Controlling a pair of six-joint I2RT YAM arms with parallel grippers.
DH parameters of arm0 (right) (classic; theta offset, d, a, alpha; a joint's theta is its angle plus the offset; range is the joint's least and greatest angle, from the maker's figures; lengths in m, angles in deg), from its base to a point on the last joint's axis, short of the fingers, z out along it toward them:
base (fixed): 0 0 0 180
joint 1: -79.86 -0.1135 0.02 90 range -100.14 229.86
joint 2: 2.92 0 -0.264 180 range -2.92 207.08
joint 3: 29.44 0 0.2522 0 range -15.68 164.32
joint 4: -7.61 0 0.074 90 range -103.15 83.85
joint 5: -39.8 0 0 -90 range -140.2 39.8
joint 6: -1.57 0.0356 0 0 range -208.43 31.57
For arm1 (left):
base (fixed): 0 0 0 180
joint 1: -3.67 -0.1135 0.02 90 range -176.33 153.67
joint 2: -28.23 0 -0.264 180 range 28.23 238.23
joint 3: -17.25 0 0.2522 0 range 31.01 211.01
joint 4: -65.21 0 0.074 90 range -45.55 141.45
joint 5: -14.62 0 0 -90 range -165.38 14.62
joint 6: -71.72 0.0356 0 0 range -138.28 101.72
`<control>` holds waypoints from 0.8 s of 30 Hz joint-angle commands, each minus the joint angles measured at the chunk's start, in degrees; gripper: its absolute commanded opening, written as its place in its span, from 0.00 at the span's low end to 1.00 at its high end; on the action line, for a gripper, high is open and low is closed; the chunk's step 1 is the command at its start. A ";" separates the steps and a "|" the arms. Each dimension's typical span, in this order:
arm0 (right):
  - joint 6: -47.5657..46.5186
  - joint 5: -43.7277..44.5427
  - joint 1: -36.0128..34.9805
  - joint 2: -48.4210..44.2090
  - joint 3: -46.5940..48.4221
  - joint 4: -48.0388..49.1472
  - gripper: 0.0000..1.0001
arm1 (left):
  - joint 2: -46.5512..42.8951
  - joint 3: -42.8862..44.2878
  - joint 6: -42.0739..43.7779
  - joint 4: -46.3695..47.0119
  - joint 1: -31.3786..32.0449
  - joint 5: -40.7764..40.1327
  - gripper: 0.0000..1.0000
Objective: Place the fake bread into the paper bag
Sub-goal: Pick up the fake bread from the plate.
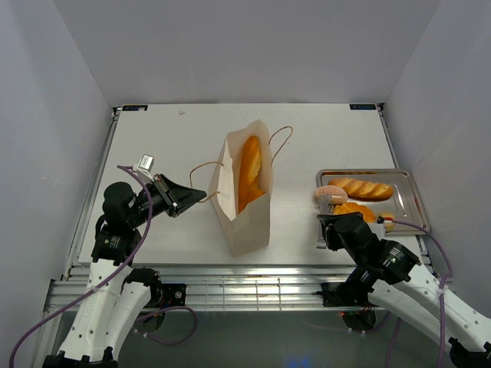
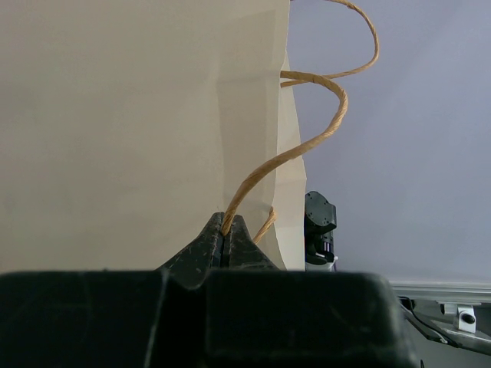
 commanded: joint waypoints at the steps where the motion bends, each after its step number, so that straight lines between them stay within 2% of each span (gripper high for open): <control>1: 4.21 1.76 0.29 -1.35 -0.14 -1.64 0.50 | -0.27 0.74 0.56 -0.40 0.26 0.32 0.00; 8: 5.79 4.22 0.29 -2.49 -2.15 -2.26 0.51 | 0.08 1.18 0.64 -0.40 0.17 0.58 0.00; 16: 11.60 3.78 0.29 -6.88 -9.28 4.33 0.51 | -0.18 0.92 0.64 -0.75 0.26 0.67 0.00; 24: 13.80 5.27 0.29 -8.29 -10.69 5.48 0.52 | -0.01 1.00 0.65 -0.75 0.26 0.58 0.00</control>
